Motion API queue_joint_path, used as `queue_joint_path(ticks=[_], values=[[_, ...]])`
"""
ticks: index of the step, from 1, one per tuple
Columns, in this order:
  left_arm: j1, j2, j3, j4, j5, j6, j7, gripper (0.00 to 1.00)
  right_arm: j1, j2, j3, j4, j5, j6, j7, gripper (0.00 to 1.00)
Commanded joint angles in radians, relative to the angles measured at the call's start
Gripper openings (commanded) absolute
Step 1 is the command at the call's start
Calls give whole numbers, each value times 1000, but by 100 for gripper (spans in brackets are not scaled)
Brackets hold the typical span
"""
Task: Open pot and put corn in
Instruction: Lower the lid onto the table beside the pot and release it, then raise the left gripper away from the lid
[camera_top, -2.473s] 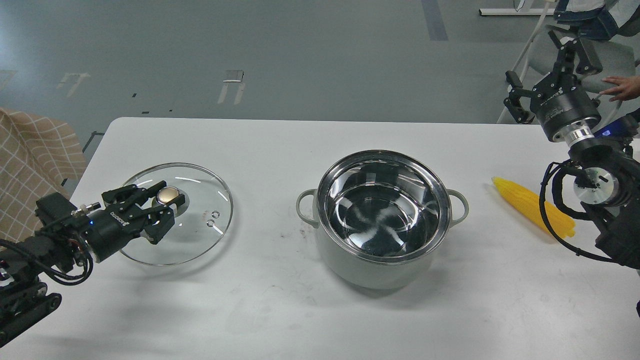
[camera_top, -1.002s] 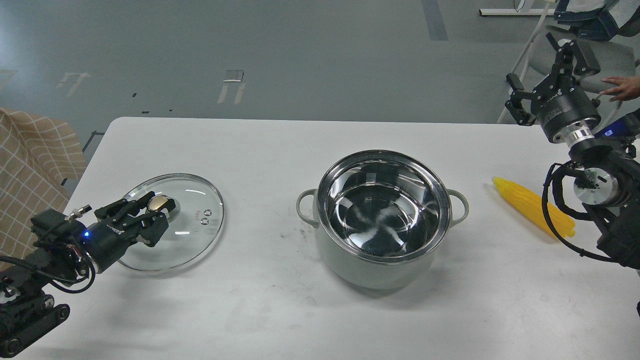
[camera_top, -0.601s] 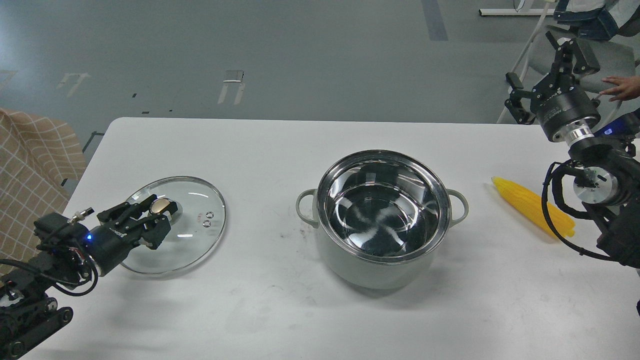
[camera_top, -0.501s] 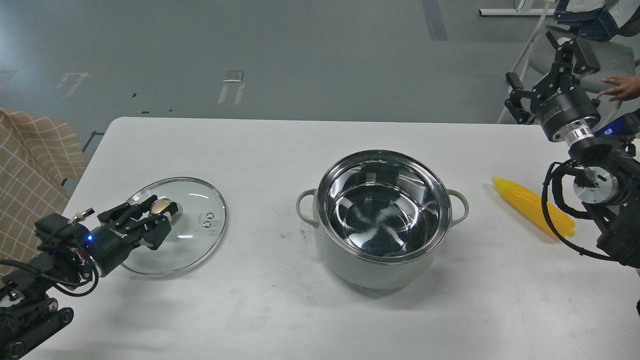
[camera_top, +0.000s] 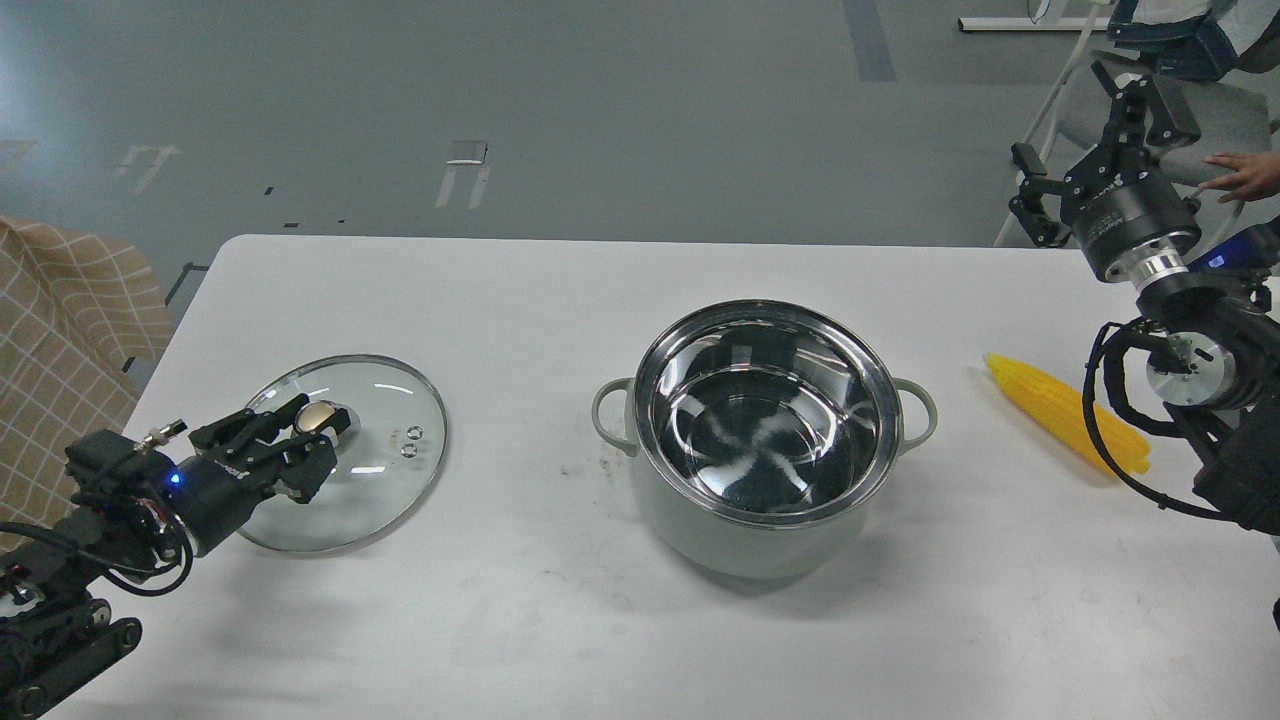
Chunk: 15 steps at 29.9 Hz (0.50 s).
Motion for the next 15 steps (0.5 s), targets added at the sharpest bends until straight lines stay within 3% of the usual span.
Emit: queue_joint_path(ticks=[1,4,12,15], values=[[-1,-5,-2,-1,-4,0,0,84,0,0,0,0,0,0,0,100],[-6,-6,-2,-6,-2,0,0,94,0,0,0,0,0,0,0,100],[-35,21,-28,-40,-49,0,0,95,3,-2,0,-2,-5,0,0,100],[-128,87,-28,-108,-208,0,0,95,17,-31,-3,-11,-82,-12,0,100]])
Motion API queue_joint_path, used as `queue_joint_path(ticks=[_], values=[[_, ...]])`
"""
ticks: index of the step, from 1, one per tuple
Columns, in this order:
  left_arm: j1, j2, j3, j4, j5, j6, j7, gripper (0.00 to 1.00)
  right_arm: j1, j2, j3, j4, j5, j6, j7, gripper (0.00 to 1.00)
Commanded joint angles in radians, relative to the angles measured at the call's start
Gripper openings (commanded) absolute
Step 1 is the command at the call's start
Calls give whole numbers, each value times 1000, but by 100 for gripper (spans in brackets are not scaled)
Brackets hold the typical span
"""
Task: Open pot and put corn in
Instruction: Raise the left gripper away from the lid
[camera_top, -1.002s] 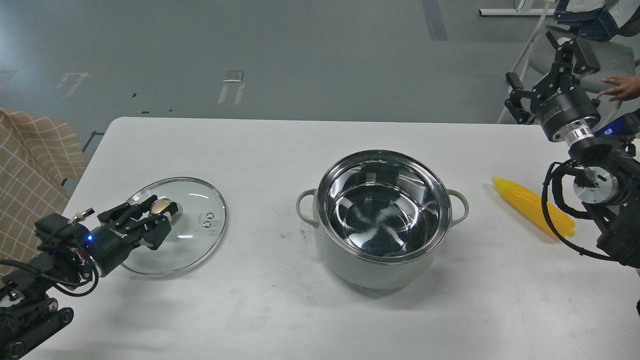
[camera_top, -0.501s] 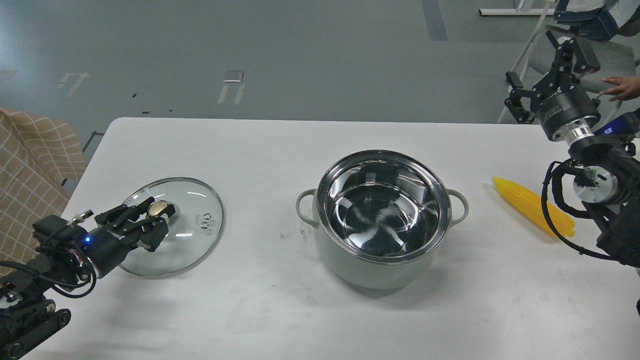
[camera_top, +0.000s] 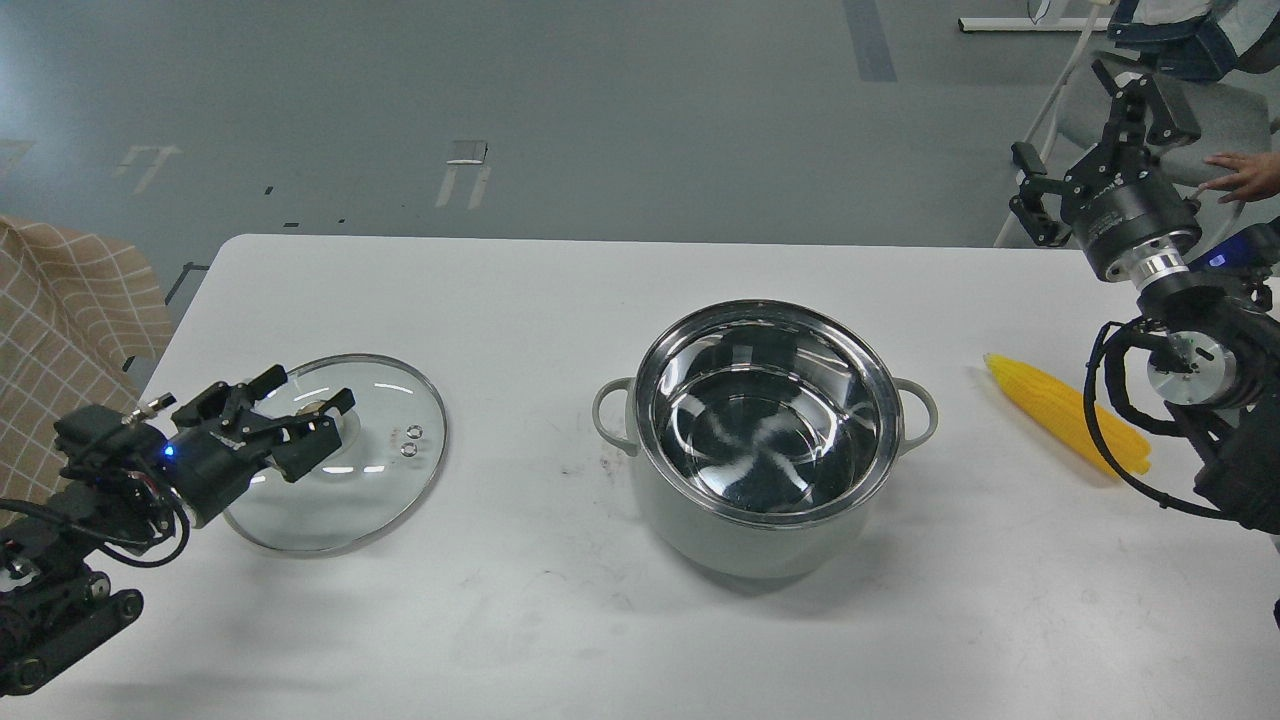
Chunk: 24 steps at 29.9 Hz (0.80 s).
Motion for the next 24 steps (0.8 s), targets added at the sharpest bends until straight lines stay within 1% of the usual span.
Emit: queue_joint_path(ticks=[1,3,4,5,6,8,9,10,11,12,13,15,16,17,18,19,20,22,24], values=[[-74,49,-1,-56,-131,0,0,95,12,-27,-3,-9,-68,-12,0,100],[-169,66,-4,-79,-280,0,0,95,53,-67,-27,-38,-264,-52,0,100],[-198,69,-4,-81,-318,0,0,95,62,-70,-34,-41,-313,-55,0,100],[-262,71,-4,-81,-397,-65,0,95,76,-76,-41,-43,-400,-60,0,100],[-326,69,-5,-81,-487,-153,0,95,87,-86,-44,-41,-478,-61,0,100],[-379,66,-5,-79,-571,-235,0,95,99,-99,-54,-38,-544,-61,0,100],[-429,63,-5,-79,-658,-325,0,95,119,-116,-75,-36,-613,-61,0,100],[-453,62,-5,-79,-700,-367,0,95,130,-127,-90,-35,-647,-61,0,100],[-489,60,-5,-79,-780,-440,0,95,147,-147,-130,-29,-708,-61,0,100],[-522,54,-8,-79,-853,-493,0,95,160,-165,-183,-23,-763,-63,0,100],[-522,54,-8,-79,-853,-493,0,95,161,-165,-184,-23,-764,-63,0,100],[-581,16,-13,-76,-974,-567,0,95,189,-207,-312,5,-868,-77,0,100],[-598,0,-13,-73,-1003,-584,0,95,197,-221,-355,17,-902,-95,0,100],[-620,-27,-13,-69,-1046,-611,0,95,206,-239,-429,43,-970,-148,0,100],[-635,-53,-13,-65,-1089,-636,0,96,213,-256,-513,77,-1047,-225,0,100],[-635,-54,-13,-65,-1090,-636,0,96,213,-256,-514,77,-1048,-226,0,100],[-646,-76,-13,-64,-1114,-657,0,96,220,-270,-584,106,-1116,-289,0,100],[-652,-116,-13,-64,-1122,-665,0,96,233,-279,-667,126,-1205,-350,0,100],[-657,-162,-12,-64,-1117,-664,0,96,237,-281,-721,126,-1267,-371,0,100]])
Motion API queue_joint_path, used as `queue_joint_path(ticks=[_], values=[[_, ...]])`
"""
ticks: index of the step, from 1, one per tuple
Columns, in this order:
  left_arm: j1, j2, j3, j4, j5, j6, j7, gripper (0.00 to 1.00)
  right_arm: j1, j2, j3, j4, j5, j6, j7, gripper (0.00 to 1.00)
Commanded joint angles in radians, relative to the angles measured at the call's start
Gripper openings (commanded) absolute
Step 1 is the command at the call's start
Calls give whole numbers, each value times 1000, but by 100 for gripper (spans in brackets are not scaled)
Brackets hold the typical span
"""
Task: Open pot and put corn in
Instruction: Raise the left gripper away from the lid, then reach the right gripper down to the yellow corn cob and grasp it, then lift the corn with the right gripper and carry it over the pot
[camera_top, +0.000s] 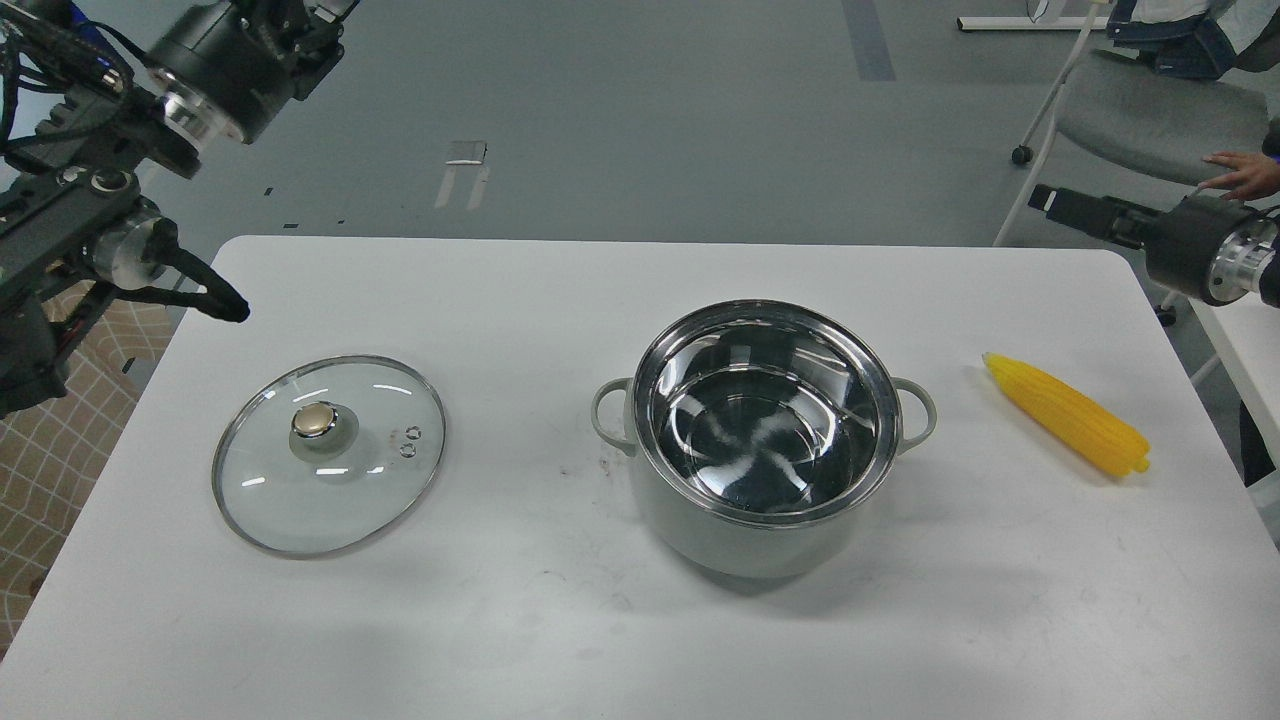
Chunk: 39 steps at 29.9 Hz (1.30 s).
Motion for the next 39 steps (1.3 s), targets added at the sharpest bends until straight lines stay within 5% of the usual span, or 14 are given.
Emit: queue_joint_path(ticks=[1,12,39], values=[[-12,-80,3,0,2,-4,0,96,9,-11,-118,14,-126,-59,0,100],[-12,-107,2,-1,2,-7,0,96,6,-52,-254,37,-321,-62,0,100],[-5,-110,6,-12,4,-7,0,97,-39,135,-423,-98,-322,-7,0,95]])
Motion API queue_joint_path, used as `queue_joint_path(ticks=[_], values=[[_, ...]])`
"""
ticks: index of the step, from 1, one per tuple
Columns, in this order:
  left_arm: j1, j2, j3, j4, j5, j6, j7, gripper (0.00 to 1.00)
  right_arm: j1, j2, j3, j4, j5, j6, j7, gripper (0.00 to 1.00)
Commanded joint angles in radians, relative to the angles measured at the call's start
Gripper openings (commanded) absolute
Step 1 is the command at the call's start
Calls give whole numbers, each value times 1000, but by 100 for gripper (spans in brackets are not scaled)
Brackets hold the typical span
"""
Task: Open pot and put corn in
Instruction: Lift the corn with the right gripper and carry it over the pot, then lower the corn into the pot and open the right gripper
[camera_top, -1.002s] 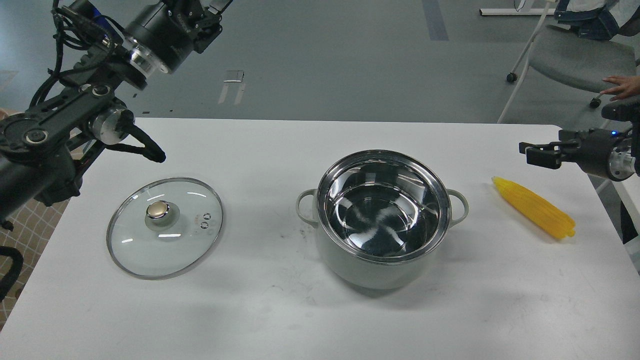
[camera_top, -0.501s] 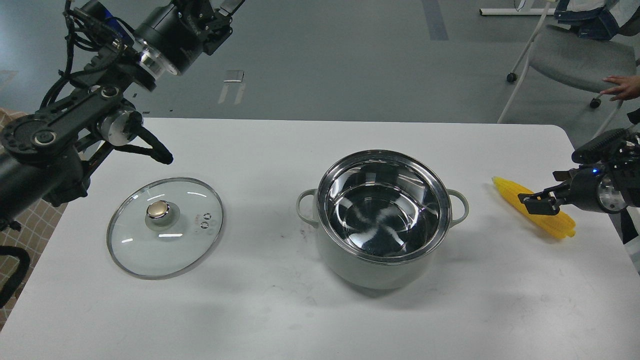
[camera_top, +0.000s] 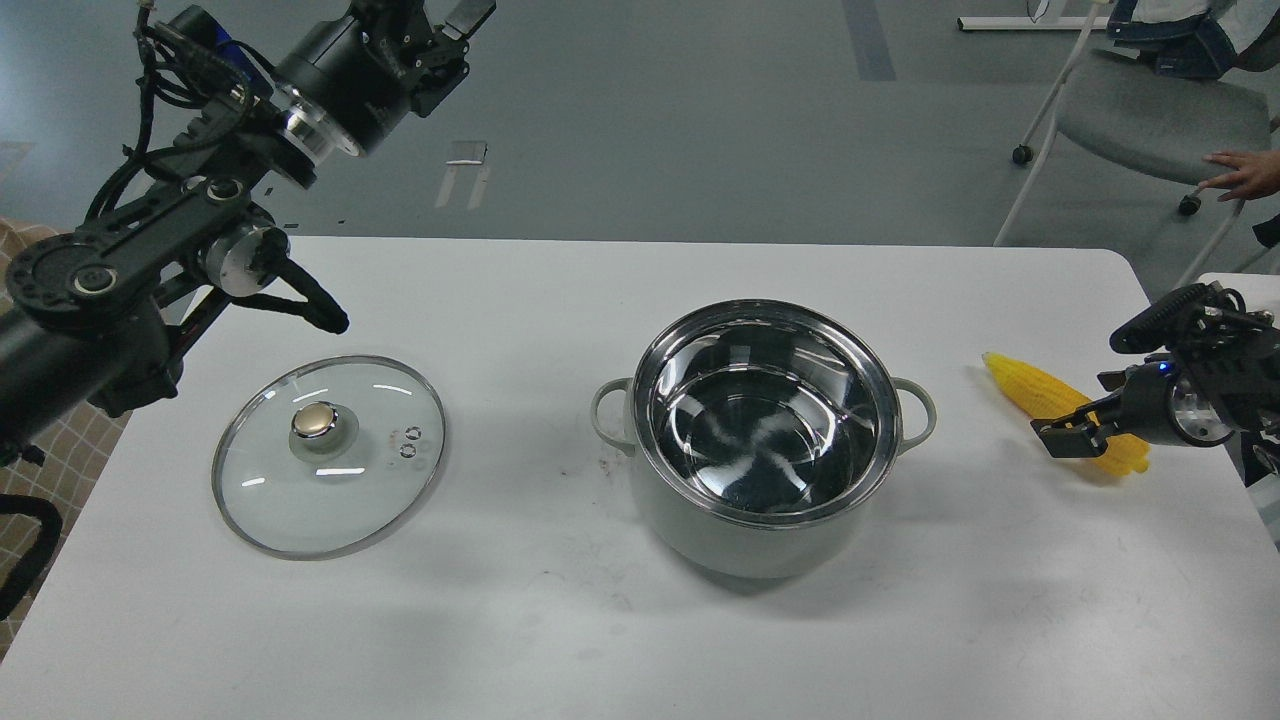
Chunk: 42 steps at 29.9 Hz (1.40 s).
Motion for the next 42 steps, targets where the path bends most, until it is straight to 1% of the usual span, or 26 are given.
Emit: queue_joint_path(ticks=[1,3,4,6,7,8,9,12,13,16,17,20,24,26,28,29,31,34,37,42], values=[[3,-2,0,0,0,0,0,97,-12,10,-9,-4,-2,-3,0,93],[3,-2,0,0,0,0,0,97,-17,12,-17,-4,-2,-4,0,81],[3,0,0,0,0,0,0,97,-18,12,-18,-4,-2,-4,0,72],[3,0,0,0,0,0,0,97,-24,13,-18,-5,-2,-6,0,44],[3,0,0,0,0,0,0,97,-26,15,-18,-4,-2,-4,0,38],[3,0,0,0,0,0,0,97,-25,15,-18,-2,-2,-6,0,27],[3,0,0,0,0,0,0,97,-21,15,-18,-1,-2,-7,0,23],[3,0,0,-1,0,0,0,97,0,7,-14,13,5,-23,0,16],[3,0,0,0,2,0,0,97,27,1,-12,31,6,-39,0,12],[3,0,0,0,2,0,0,97,127,-48,-5,122,12,-50,0,10],[3,0,0,-1,0,0,0,97,187,-74,-3,186,17,-46,0,10],[1,-2,0,0,2,0,0,97,337,-103,-1,315,31,-37,0,10],[1,-5,0,0,2,1,0,97,469,-96,-1,421,34,5,0,11],[1,-8,2,0,2,0,0,97,526,-86,-1,496,34,42,0,11],[1,-8,2,0,2,1,0,97,574,-51,-3,595,40,87,0,11],[1,-8,2,0,2,1,0,97,574,-51,-3,596,40,88,0,11],[1,-9,2,0,2,1,0,97,589,-13,-8,651,58,121,0,11],[1,-9,2,-1,14,1,0,97,588,47,-37,679,57,126,0,12],[1,-8,2,0,17,1,0,97,586,88,-75,682,58,126,0,12],[1,-8,2,0,17,1,0,97,563,145,-84,665,58,123,0,14]])
